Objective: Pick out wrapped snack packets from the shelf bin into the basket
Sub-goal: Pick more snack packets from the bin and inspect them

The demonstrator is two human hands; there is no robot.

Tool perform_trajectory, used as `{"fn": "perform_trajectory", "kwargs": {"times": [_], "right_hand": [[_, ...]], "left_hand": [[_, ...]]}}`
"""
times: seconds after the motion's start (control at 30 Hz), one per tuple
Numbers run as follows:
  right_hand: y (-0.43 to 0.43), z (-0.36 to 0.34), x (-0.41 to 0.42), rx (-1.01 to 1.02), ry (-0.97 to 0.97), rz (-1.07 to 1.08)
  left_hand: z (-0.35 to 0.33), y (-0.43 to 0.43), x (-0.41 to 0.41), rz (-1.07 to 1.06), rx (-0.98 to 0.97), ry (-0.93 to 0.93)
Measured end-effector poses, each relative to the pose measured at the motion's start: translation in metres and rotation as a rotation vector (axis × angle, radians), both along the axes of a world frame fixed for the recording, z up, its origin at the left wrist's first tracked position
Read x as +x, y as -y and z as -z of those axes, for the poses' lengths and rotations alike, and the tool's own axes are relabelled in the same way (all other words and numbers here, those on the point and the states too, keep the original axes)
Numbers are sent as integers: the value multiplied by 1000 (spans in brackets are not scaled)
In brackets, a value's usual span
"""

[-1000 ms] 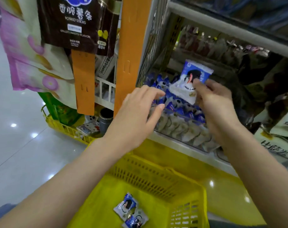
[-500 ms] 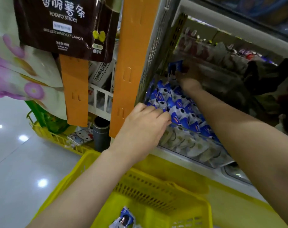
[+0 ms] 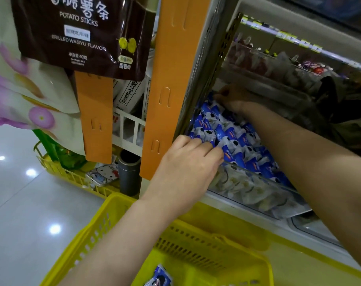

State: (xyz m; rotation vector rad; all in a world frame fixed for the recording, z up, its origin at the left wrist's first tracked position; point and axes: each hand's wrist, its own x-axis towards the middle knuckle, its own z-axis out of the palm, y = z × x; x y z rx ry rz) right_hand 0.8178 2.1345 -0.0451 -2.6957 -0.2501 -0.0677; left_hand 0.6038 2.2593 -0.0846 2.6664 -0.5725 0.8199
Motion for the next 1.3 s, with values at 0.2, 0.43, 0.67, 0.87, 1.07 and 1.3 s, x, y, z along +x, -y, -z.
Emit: {"fn": "perform_trajectory", "kwargs": {"times": [0.2, 0.43, 0.67, 0.87, 1.07, 1.3], "right_hand": [[28, 5, -2, -45, 131, 150], [29, 13, 6, -28, -80, 196], [29, 8, -7, 124, 148, 228], [33, -17, -71, 409, 435, 88], [27, -26, -175, 542, 578, -123], [17, 20, -269, 723, 274, -241]], "left_hand": [[0, 0, 0, 3, -26, -14], [0, 1, -3, 6, -27, -38], [-1, 0, -2, 5, -6, -53], [-2, 0, -9, 54, -94, -75], [3, 5, -36, 56, -536, 0], [15, 19, -73, 205, -1469, -556]]}}
